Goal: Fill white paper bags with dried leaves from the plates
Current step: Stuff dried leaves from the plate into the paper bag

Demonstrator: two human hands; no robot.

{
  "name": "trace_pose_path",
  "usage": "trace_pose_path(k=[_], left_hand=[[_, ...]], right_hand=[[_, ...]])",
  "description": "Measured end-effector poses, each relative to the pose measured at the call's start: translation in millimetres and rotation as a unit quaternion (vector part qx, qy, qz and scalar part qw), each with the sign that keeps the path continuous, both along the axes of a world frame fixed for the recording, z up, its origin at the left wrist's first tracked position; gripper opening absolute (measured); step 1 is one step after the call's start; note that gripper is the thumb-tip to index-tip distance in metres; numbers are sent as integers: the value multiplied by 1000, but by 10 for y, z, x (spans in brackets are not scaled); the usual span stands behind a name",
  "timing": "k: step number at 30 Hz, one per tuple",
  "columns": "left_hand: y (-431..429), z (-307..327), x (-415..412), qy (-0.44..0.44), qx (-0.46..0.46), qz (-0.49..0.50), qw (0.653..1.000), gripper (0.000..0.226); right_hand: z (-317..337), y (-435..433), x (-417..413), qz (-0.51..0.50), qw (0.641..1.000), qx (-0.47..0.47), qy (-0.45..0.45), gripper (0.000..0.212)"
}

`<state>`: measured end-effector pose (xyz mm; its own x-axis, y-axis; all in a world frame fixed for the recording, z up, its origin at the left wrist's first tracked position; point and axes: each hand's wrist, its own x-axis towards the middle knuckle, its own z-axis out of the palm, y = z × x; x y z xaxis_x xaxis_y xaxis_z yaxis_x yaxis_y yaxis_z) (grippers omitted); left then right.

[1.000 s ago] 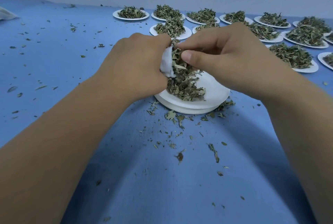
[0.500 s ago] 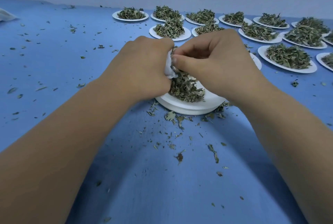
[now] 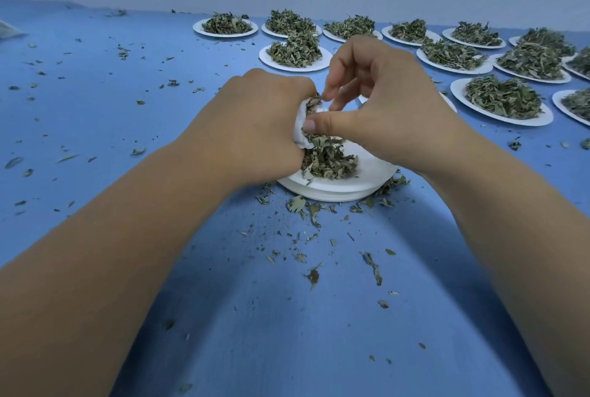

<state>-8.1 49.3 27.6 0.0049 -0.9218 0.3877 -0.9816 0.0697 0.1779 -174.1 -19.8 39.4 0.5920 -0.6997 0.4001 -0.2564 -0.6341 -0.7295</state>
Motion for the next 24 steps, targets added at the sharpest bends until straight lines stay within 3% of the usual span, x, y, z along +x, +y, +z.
trace_pose_path(k=[10,18,24], left_hand=[[3,15,-78,-34,-41,-73,996,34],[-22,39,-65,-3,-89,-126,988,29],[15,95,13,1,-123,-169,978,58]], right_hand=[[-45,-64,-2,46,994,93,42,50],[3,-68,-11,110,978,173,-26,56],[-12,-102,11,64,985,149,-67,58]])
